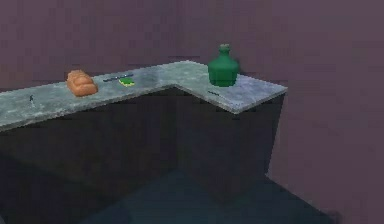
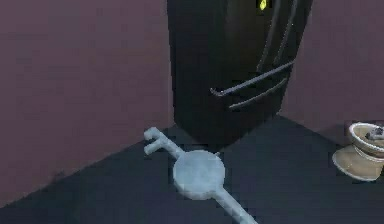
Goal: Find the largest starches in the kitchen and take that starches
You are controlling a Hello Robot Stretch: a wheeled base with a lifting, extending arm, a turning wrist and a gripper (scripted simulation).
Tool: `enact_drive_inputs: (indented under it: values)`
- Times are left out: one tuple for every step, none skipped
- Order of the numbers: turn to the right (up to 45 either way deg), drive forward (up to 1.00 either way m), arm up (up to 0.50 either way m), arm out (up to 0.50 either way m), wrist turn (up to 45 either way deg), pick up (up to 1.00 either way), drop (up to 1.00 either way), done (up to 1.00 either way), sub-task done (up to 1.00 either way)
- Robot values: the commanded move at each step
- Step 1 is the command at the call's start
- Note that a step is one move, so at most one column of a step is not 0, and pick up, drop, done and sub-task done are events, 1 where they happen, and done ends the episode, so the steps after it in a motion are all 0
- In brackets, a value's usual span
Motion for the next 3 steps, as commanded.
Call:
enact_drive_inputs:
  values:
    - [-21.0, 0.0, 0.0, 0.0, 0.0, 0.0, 0.0, 0.0, 0.0]
    - [0.0, 0.45, 0.0, 0.0, 0.0, 0.0, 0.0, 0.0, 0.0]
    - [-45.0, 0.0, 0.0, 0.0, 0.0, 0.0, 0.0, 0.0, 0.0]
